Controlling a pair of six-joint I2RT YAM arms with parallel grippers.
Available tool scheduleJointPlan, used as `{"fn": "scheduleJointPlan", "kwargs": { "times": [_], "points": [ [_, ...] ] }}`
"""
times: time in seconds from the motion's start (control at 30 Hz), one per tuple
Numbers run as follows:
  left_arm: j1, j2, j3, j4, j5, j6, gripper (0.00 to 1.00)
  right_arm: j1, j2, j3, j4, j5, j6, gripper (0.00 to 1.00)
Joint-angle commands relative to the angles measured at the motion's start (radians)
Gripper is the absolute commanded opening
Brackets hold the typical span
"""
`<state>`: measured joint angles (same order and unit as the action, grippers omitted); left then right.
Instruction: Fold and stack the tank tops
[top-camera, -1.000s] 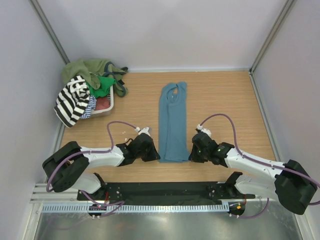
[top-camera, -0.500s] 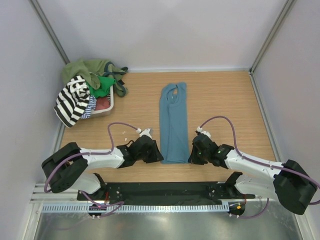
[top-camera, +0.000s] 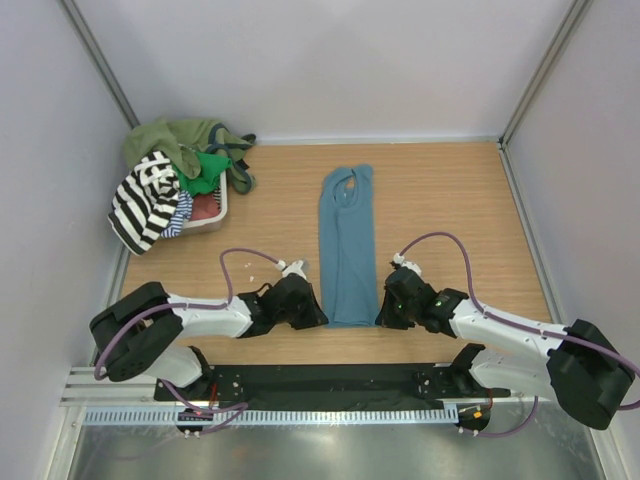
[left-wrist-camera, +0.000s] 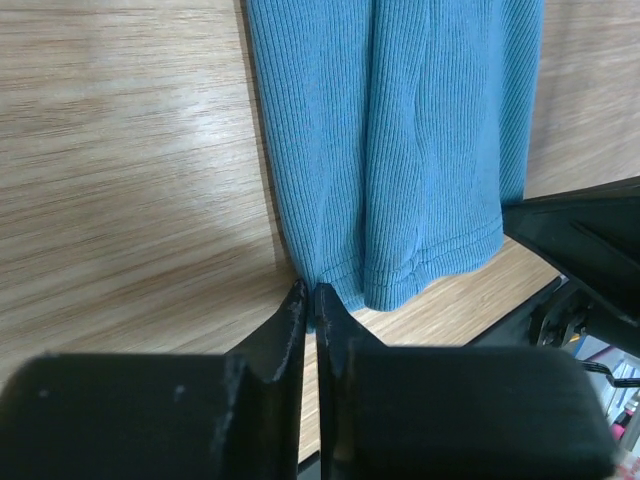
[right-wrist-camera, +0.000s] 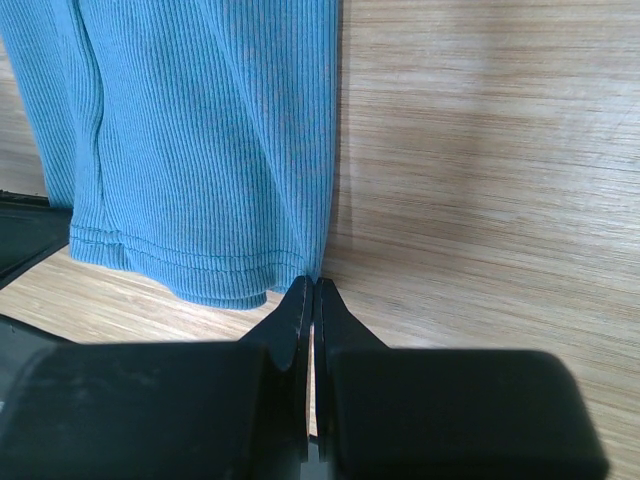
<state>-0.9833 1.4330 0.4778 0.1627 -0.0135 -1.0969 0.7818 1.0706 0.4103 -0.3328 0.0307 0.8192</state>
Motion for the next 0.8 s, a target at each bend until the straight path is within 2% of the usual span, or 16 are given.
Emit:
{"fn": "scheduleJointPlan", "kwargs": {
  "times": [0.0,0.1,0.33,0.6,0.77],
  "points": [
    [-0.011,0.027,-0.016,-0.046,0.001,0.009,0.00,0.004,-0.031,0.019,-0.001,-0.003,0.008,0.01],
    [-0.011,-0.006,-0.018,-0.060,0.004,0.006,0.00,0.004,-0.050,0.036,-0.032,-0.002,0.003,0.01],
    [-0.032,-0.124,0.065,-0.267,-0.088,0.045,0.00,0.004,-0.087,0.119,-0.104,0.023,-0.031,0.01],
    [-0.015,-0.120,0.232,-0.393,-0.141,0.124,0.00,-0.001,0.017,0.309,-0.184,0.133,-0.097,0.01],
    [0.066,-0.134,0.320,-0.456,-0.149,0.173,0.00,-0.027,0.101,0.444,-0.213,0.169,-0.137,0.01]
  ]
}}
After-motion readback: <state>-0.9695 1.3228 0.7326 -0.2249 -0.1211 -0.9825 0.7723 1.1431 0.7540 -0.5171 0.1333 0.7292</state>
